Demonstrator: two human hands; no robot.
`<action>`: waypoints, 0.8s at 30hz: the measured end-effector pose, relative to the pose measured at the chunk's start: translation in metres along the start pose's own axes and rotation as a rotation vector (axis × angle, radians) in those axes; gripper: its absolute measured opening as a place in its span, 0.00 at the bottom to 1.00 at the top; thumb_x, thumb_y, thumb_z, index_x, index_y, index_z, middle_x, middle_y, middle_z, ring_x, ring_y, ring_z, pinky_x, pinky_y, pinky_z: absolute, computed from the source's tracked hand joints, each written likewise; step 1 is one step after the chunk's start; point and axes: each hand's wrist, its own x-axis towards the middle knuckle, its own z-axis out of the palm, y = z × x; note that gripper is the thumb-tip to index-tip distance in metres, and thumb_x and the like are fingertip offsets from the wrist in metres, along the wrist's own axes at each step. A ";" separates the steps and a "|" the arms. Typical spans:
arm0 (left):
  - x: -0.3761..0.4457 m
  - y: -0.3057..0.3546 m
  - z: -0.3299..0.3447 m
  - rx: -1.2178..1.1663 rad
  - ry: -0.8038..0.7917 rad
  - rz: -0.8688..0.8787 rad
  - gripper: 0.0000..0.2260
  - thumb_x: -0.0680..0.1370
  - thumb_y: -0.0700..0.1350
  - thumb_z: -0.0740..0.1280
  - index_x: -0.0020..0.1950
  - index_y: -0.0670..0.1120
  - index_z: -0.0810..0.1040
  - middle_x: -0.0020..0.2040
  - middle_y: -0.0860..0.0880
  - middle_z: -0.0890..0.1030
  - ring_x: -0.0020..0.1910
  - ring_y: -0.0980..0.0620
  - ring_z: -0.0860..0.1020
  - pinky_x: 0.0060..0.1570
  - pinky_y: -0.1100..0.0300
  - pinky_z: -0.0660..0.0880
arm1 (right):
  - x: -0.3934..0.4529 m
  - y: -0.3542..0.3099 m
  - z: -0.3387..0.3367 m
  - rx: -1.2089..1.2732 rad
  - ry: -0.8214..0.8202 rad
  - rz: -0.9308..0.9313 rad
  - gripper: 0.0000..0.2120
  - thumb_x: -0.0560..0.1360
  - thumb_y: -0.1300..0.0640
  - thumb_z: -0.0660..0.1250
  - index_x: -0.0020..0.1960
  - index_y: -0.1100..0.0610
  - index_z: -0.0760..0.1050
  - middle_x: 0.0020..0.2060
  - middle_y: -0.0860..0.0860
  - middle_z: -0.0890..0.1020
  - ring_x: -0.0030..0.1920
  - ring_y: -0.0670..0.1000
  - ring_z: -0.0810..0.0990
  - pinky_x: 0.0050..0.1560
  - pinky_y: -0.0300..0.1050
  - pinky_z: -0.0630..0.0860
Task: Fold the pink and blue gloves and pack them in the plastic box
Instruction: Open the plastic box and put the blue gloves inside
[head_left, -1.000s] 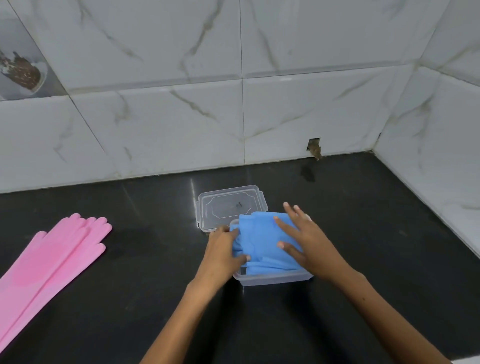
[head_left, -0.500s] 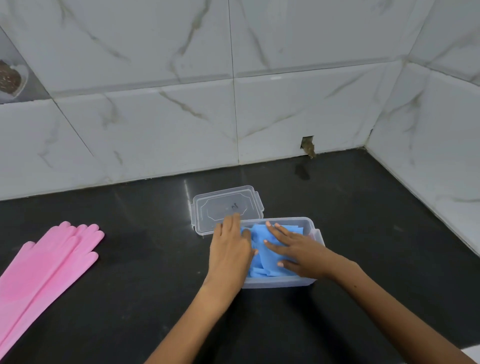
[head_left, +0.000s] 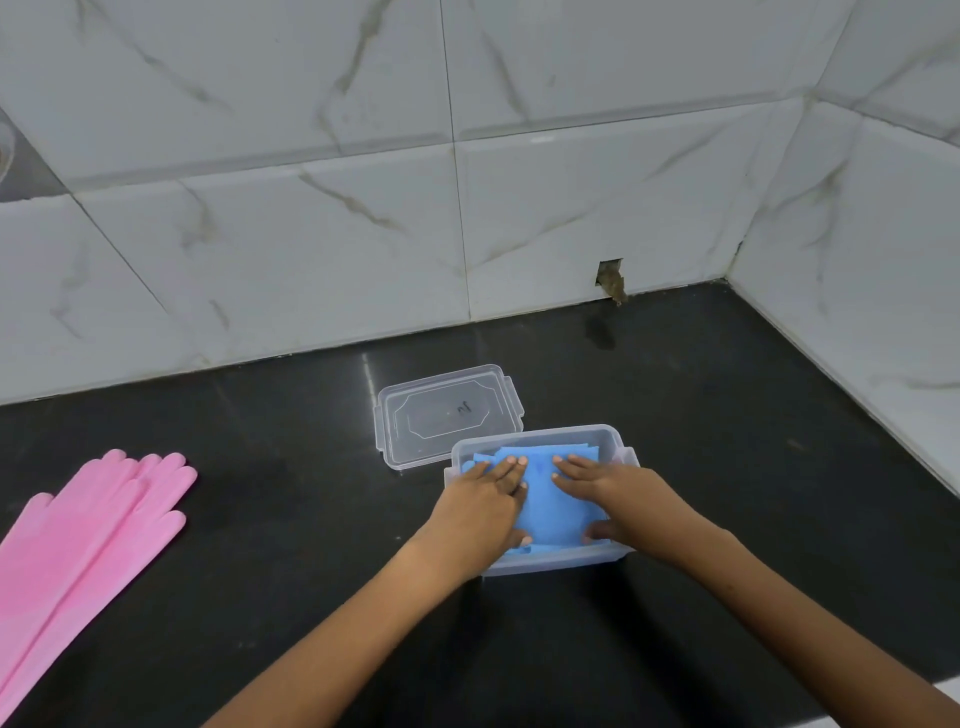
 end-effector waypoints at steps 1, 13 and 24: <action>0.001 0.000 0.001 -0.001 -0.037 -0.014 0.30 0.81 0.53 0.57 0.77 0.39 0.52 0.79 0.42 0.46 0.78 0.48 0.46 0.75 0.53 0.44 | 0.002 0.000 0.000 -0.018 -0.020 -0.008 0.35 0.74 0.54 0.68 0.75 0.47 0.54 0.77 0.45 0.51 0.76 0.46 0.52 0.67 0.48 0.68; 0.029 -0.009 0.014 0.063 -0.323 0.002 0.30 0.83 0.49 0.56 0.78 0.44 0.42 0.78 0.44 0.40 0.78 0.48 0.42 0.76 0.51 0.44 | 0.037 -0.004 0.000 -0.249 -0.274 -0.060 0.23 0.80 0.54 0.55 0.74 0.56 0.58 0.73 0.58 0.64 0.70 0.59 0.65 0.69 0.51 0.65; 0.040 -0.022 0.019 0.113 -0.327 0.009 0.29 0.83 0.50 0.53 0.78 0.45 0.42 0.78 0.46 0.40 0.78 0.49 0.43 0.75 0.51 0.45 | 0.046 0.007 0.011 -0.143 -0.203 -0.101 0.22 0.79 0.55 0.58 0.72 0.56 0.63 0.73 0.55 0.63 0.74 0.56 0.57 0.75 0.50 0.48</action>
